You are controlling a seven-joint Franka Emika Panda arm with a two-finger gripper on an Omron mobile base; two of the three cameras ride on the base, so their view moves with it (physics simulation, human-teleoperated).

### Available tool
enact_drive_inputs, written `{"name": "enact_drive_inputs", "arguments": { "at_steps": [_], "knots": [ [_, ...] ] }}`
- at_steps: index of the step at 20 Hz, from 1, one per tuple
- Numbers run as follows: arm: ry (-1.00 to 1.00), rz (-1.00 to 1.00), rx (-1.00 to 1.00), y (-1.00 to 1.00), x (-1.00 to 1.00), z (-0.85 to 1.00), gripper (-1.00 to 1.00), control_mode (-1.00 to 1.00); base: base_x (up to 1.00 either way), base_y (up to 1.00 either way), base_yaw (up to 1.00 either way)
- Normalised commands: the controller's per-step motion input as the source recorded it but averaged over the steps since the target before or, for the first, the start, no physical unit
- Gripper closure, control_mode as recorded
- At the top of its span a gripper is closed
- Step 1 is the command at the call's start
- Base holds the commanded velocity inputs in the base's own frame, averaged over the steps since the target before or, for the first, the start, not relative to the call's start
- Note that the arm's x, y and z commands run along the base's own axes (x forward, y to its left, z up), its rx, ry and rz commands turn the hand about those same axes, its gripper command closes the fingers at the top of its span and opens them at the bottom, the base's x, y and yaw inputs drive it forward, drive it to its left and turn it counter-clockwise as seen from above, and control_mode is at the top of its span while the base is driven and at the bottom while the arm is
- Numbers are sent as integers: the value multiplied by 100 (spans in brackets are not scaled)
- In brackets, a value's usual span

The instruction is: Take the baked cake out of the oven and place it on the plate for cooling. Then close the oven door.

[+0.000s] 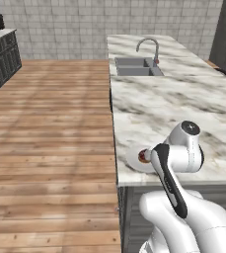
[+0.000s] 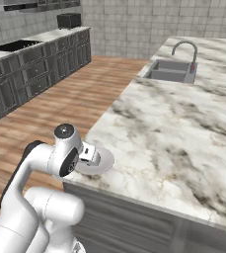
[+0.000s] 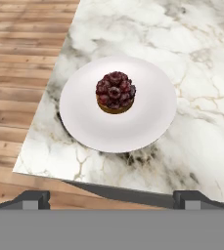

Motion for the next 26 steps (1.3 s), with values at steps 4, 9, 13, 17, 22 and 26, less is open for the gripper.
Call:
{"name": "enact_drive_inputs", "arguments": {
  "at_steps": [4, 9, 13, 17, 22, 26],
  "knots": [
    [0, 0, 0, 0, 0, 0, -100, 100, -37, 0, 13],
    [0, 0, 0, 0, 0, 0, -100, 100, -47, 0, 45],
    [0, 0, 0, 0, 0, 0, -100, 100, -33, 0, 60],
    [0, 0, 0, 0, 0, 0, -100, 100, -26, 0, 74],
    [0, 0, 0, 0, 0, 0, -100, 100, -8, -8, 91],
    [0, 0, 0, 0, 0, 0, -100, 100, -7, -15, 94]
  ]
}}
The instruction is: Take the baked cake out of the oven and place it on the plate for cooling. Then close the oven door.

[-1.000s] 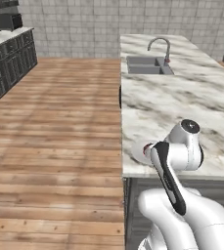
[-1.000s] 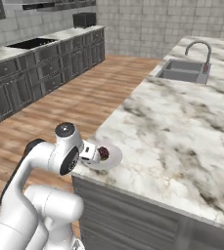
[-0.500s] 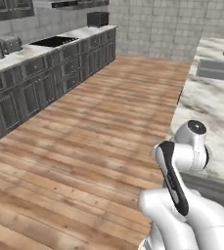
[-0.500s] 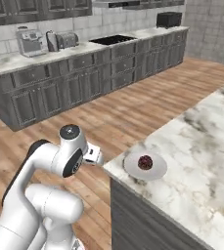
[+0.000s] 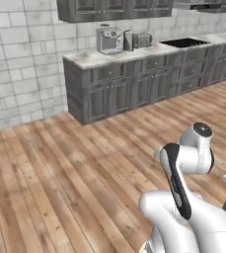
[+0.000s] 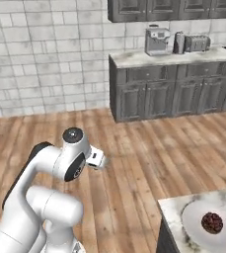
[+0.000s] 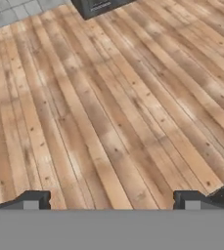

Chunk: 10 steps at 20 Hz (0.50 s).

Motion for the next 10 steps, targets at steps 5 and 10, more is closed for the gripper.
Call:
{"name": "enact_drive_inputs", "arguments": {
  "at_steps": [5, 10],
  "knots": [
    [0, 0, 0, 0, 0, 0, -100, 100, -29, -3, 93],
    [0, 0, 0, 0, 0, 0, -100, 100, -34, 0, 82]
  ]
}}
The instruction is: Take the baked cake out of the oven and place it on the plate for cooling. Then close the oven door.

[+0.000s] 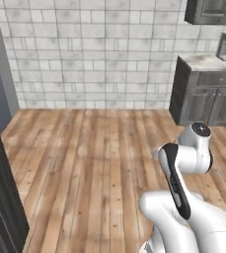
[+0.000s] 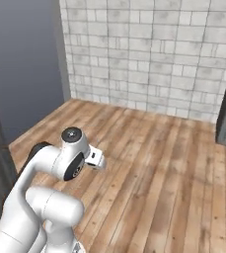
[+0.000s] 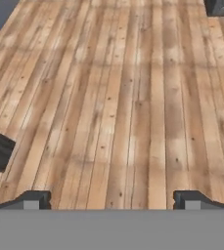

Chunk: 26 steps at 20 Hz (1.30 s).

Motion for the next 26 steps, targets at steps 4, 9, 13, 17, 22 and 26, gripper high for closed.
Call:
{"name": "enact_drive_inputs", "arguments": {
  "at_steps": [4, 9, 13, 17, 22, 26],
  "knots": [
    [0, 0, 0, 0, 0, 0, -100, 100, -31, 9, 65],
    [0, 0, 0, 0, 0, 0, -100, 100, -36, 27, 49],
    [0, 0, 0, 0, 0, 0, -100, 100, -35, 36, 35],
    [0, 0, 0, 0, 0, 0, -100, 100, -36, 38, 49],
    [0, 0, 0, 0, 0, 0, -100, 100, -35, 47, 57],
    [0, 0, 0, 0, 0, 0, -100, 100, -41, 40, 40]
  ]
}}
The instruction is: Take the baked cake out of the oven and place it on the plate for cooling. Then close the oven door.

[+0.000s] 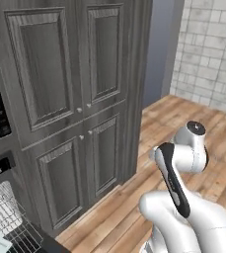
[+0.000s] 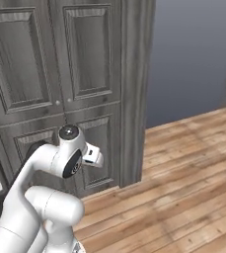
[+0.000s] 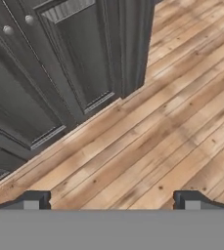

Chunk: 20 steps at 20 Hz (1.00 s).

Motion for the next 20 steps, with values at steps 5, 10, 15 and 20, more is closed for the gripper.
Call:
{"name": "enact_drive_inputs", "arguments": {
  "at_steps": [5, 10, 15, 20],
  "knots": [
    [0, 0, 0, 0, 0, 0, -100, 100, -20, 40, 17],
    [0, 0, 0, 0, 0, 0, -100, 100, -26, 48, 19],
    [0, 0, 0, 0, 0, 0, -100, 100, -7, 22, 46],
    [0, 0, 0, 0, 0, 0, -100, 100, 4, -15, 39]
  ]
}}
